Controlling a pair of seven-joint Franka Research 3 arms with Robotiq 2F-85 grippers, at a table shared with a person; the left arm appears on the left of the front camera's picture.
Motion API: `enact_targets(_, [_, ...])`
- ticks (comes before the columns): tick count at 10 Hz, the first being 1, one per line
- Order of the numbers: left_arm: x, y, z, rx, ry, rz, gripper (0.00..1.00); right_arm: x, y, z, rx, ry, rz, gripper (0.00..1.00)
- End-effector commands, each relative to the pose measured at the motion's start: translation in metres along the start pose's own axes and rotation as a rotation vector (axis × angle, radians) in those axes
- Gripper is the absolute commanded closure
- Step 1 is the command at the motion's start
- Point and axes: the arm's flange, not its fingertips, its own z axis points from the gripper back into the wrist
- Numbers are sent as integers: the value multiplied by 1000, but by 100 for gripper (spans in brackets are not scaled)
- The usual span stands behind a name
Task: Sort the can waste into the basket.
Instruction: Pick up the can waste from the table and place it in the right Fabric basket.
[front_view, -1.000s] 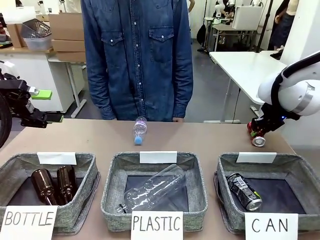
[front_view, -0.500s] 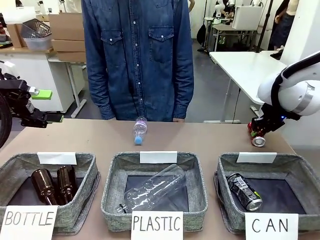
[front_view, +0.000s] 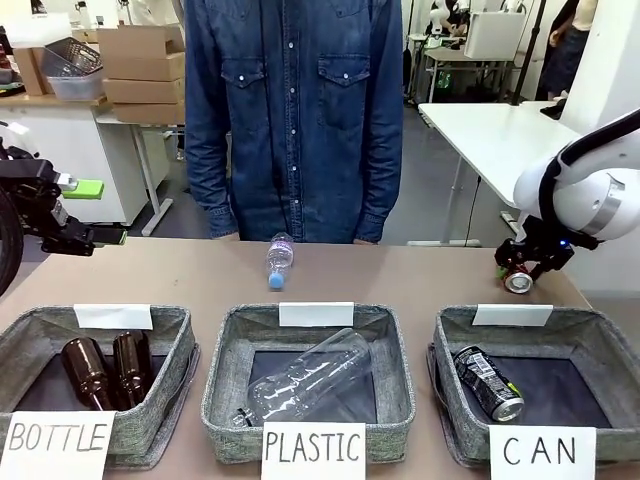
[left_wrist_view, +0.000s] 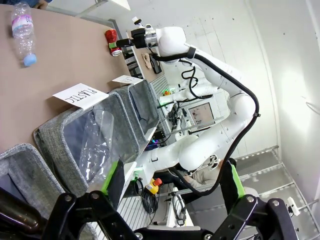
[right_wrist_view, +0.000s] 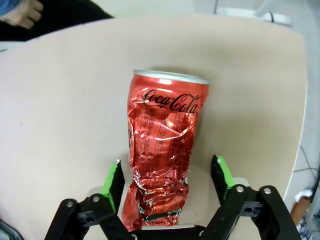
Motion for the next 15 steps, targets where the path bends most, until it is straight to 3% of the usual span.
enact_targets(1, [2,-4,0,-4,-9,9,0,8,3,1,-27,-29,-18,85])
enact_targets(2, [2,-4,0,-4,-9,9,0,8,3,1,-24,-22,-15,76])
enact_targets(3, [2,-4,0,-4,-9,9,0,8,3,2,-28,-24,-14,100])
enact_targets(5, [2,-4,0,-4,-9,9,0,7,1,3,-32,-23,-13,100])
enact_targets(6, [2,-4,0,-4,-9,9,0,6,0,2,-31,-22,-13,81])
enact_targets(8, [2,-4,0,-4,-9,9,0,5,-1,2,-30,-21,-12,100])
enact_targets(10, [2,-4,0,-4,-9,9,0,6,0,7,-25,-24,-7,100])
enact_targets(12, [2,-4,0,-4,-9,9,0,0,0,46,25,-91,-2,100])
enact_targets(15, [2,-4,0,-4,-9,9,0,-47,6,150,64,-123,102,100])
